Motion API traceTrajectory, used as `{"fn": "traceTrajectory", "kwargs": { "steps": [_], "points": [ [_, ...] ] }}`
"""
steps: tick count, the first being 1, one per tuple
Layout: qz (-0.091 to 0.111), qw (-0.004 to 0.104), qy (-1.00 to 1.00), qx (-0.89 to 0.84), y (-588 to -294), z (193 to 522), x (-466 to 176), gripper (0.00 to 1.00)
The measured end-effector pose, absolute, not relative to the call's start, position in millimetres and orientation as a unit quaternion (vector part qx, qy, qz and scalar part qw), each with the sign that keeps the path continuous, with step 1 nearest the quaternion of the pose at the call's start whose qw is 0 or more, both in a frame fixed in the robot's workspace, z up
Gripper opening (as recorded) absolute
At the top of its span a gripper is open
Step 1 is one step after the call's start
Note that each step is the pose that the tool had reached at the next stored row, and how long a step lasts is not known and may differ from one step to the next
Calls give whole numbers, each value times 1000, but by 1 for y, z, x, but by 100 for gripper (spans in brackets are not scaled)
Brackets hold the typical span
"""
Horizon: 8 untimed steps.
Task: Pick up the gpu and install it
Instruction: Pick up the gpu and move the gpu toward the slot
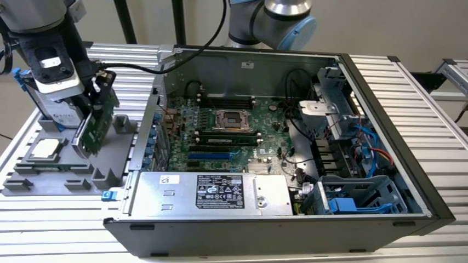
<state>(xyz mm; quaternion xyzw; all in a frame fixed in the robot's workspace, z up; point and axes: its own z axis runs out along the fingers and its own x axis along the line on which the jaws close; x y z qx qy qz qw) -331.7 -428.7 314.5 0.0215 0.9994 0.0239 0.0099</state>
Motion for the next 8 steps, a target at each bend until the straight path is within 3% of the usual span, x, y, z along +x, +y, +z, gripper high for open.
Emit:
{"fn": "traceTrajectory", "kwargs": {
  "steps": [8],
  "points": [
    [24, 10, 999, 22, -429, 320, -332, 0]
  ]
}}
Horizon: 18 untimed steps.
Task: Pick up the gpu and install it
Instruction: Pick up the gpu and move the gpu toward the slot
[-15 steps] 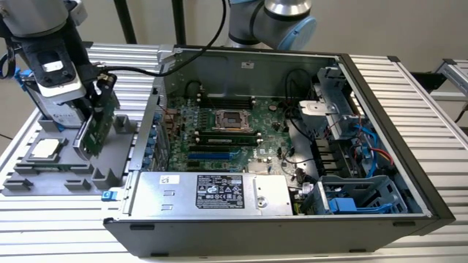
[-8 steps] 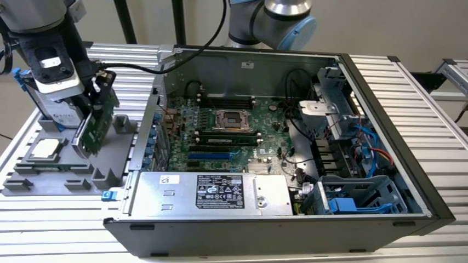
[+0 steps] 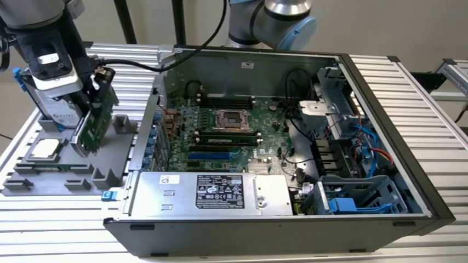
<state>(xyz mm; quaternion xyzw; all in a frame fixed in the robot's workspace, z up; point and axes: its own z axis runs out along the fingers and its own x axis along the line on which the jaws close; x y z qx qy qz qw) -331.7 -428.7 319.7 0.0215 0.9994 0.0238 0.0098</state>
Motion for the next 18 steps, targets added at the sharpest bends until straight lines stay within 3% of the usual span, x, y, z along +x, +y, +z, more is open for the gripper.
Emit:
{"fn": "traceTrajectory", "kwargs": {
  "steps": [18],
  "points": [
    [24, 10, 999, 22, -429, 332, -332, 0]
  ]
}}
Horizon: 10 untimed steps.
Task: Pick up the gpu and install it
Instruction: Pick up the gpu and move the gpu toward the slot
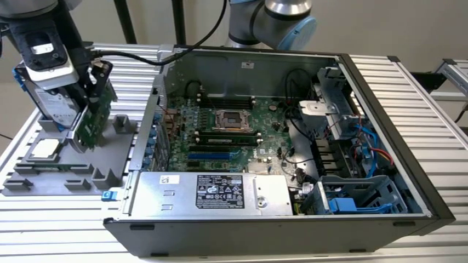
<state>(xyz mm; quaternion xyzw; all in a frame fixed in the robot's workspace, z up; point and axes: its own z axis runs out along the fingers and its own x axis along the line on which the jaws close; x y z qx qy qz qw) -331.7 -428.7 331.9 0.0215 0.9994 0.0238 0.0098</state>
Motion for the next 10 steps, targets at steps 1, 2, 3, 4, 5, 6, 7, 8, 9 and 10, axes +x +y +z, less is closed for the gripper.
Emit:
{"fn": "traceTrajectory", "kwargs": {
  "steps": [1, 2, 3, 4, 5, 6, 7, 8, 9, 10],
  "points": [
    [24, 10, 999, 22, -429, 333, -332, 0],
    [24, 10, 999, 22, -429, 333, -332, 0],
    [24, 10, 999, 22, -429, 334, -332, 0],
    [24, 10, 999, 22, -429, 334, -332, 0],
    [24, 10, 999, 22, -429, 335, -332, 0],
    [24, 10, 999, 22, -429, 336, -332, 0],
    [24, 10, 999, 22, -429, 336, -332, 0],
    [24, 10, 999, 22, -429, 337, -332, 0],
    [24, 10, 999, 22, -429, 337, -332, 0],
    [24, 10, 999, 22, -429, 338, -332, 0]
  ]
}}
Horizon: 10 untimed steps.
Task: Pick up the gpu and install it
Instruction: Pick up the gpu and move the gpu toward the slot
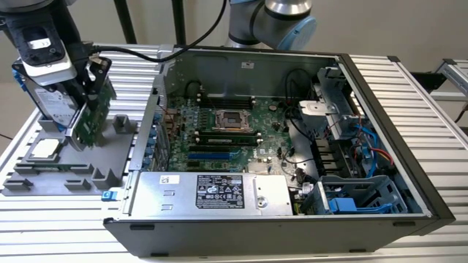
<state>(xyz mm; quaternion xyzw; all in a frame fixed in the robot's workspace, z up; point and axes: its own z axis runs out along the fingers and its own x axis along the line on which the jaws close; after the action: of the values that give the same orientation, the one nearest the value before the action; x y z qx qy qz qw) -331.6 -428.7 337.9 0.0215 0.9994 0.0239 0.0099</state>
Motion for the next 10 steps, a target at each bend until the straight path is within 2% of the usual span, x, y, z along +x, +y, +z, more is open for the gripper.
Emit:
{"fn": "traceTrajectory", "kwargs": {
  "steps": [10],
  "points": [
    [24, 10, 999, 22, -429, 344, -332, 0]
  ]
}}
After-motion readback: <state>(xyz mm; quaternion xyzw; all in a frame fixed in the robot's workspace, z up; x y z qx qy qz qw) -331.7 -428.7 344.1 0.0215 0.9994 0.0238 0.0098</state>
